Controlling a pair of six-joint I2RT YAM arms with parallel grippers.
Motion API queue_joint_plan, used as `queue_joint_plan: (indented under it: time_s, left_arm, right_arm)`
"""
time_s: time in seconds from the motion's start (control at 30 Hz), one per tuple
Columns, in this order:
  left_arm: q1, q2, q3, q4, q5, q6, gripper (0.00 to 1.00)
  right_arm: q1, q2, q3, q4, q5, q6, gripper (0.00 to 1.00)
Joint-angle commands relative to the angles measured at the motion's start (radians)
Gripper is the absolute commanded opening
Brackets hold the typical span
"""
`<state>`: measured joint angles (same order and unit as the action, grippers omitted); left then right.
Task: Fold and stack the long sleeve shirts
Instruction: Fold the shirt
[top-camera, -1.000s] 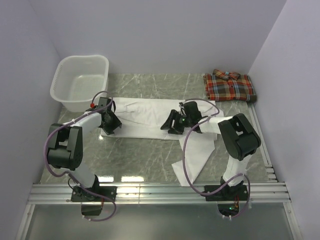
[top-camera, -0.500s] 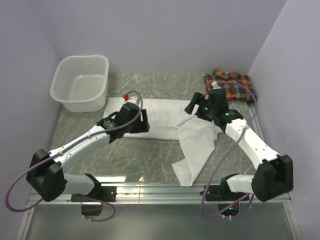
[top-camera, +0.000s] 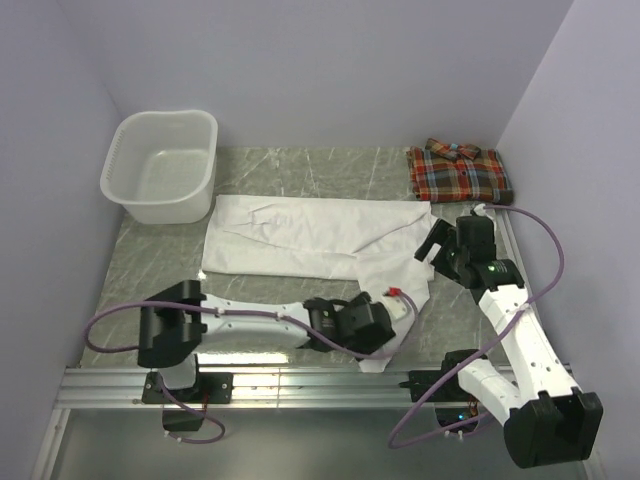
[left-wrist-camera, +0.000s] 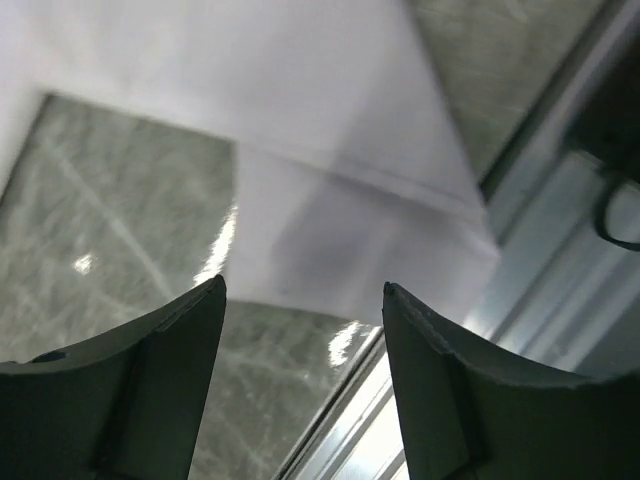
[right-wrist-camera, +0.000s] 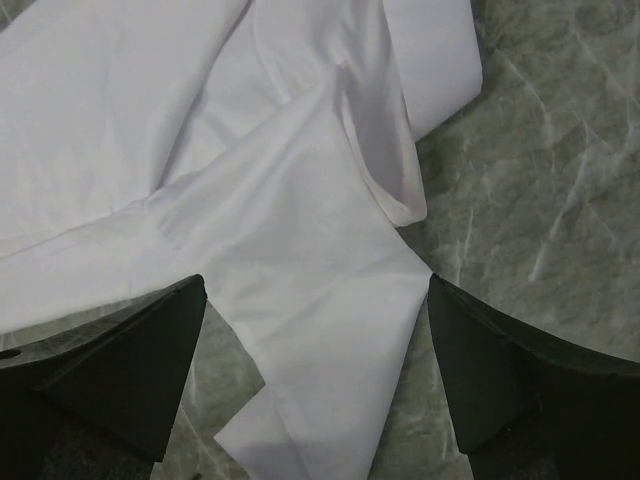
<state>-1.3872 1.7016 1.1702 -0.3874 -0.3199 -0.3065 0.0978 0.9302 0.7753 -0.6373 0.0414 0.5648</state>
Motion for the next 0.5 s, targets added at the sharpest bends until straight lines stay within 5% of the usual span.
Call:
queue_joint_plan:
  time_s: [0.0,0.3,0.47]
  left_arm:
    - [-0.052,0.041,0.089,-0.013,0.017,0.128,0.7]
    - [-0.075,0.158,0.123,-0.019,0.119,0.138,0.69]
    - [-0.046,0.188,0.112,0.013,0.116,0.104,0.59]
  right_arm:
    - [-0.013,-0.048,0.002,0.001,0.02,0.014,0.98]
    - [-0.05,-0.082,-0.025,0.008,0.002,0.004,0.98]
    - [-0.063,-0.074,-0.033,0.019,-0.035,0.009,0.97]
